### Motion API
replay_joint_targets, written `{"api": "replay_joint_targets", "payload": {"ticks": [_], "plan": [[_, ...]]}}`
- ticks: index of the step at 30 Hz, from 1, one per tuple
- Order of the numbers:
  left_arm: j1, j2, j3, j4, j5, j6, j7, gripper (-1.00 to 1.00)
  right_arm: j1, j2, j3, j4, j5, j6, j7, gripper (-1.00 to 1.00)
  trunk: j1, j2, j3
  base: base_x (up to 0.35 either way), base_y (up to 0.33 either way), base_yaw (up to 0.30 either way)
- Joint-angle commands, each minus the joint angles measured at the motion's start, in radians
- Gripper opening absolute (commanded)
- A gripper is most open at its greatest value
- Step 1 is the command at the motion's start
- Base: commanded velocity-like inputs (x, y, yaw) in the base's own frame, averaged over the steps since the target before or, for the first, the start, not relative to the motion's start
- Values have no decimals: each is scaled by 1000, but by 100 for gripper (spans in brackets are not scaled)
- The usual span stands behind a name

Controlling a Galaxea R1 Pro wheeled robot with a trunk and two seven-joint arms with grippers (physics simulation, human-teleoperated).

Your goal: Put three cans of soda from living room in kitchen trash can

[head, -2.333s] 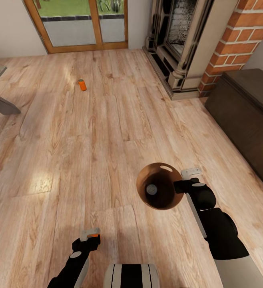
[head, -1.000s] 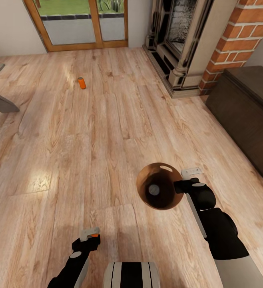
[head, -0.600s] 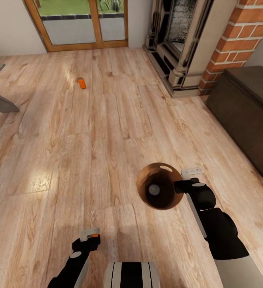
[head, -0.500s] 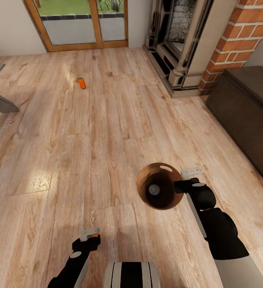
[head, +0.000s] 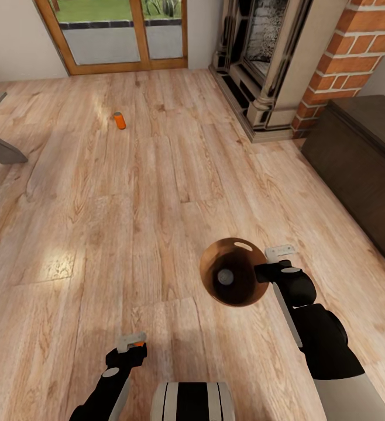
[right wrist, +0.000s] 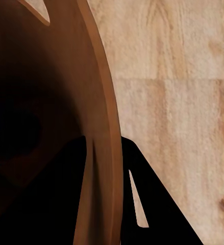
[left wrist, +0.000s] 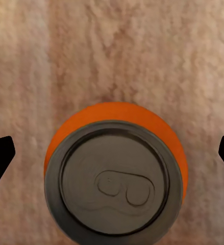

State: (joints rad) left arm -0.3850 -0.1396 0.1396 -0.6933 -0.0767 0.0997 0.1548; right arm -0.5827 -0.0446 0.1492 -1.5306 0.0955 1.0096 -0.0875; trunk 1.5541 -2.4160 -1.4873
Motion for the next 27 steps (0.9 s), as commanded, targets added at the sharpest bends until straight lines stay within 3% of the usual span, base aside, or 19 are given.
{"api": "replay_joint_targets", "payload": {"ticks": [1, 27], "plan": [[0, 0, 0, 0, 0, 0, 0, 100, 0, 0, 0, 0, -7, -1, 3, -100, 0, 0, 0, 0, 0, 0], [0, 0, 0, 0, 0, 0, -1, 100, 0, 0, 0, 0, -7, -2, 3, -100, 0, 0, 0, -20, 0, 0]]}}
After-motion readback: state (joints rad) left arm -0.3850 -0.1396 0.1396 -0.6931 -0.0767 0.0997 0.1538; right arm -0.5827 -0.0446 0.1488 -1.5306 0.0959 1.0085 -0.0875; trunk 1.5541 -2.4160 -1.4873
